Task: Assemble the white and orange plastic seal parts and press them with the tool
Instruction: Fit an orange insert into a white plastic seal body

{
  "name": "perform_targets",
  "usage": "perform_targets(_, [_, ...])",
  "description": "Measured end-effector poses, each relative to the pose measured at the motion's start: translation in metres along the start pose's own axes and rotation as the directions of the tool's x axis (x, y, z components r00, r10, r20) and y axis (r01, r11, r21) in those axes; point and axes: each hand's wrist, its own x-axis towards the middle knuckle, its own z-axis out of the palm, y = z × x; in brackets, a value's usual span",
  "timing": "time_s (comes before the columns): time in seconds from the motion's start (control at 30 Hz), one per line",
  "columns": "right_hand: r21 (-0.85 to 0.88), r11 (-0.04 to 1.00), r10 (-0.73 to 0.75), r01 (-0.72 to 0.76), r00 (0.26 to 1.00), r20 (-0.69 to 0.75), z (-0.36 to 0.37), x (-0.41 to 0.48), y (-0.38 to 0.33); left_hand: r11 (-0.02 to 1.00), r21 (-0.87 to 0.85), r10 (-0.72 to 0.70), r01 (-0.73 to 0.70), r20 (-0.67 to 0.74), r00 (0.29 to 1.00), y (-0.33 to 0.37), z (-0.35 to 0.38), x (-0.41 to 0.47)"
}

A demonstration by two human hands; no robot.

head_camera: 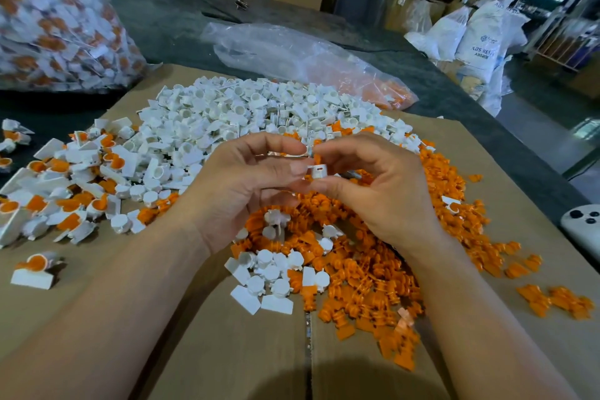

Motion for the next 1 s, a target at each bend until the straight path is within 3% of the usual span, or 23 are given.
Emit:
perform_targets(0.2, [-0.011, 0.998, -0.064, 0.063, 0.995, -0.075, 0.0016, -0.0011, -0.0004, 1.000, -0.017, 0.019, -0.019, -0.016, 1.000, -0.0013, -0.0011, 0.0006])
perform_targets(1.0, [-0.016, 0.992, -0.130, 0.129, 0.988, -0.078, 0.0044, -0.0026, -0.0001, 0.999, 0.000, 0.048, -0.048, -0.015, 0.999, -0.0013, -0.0012, 0.0000])
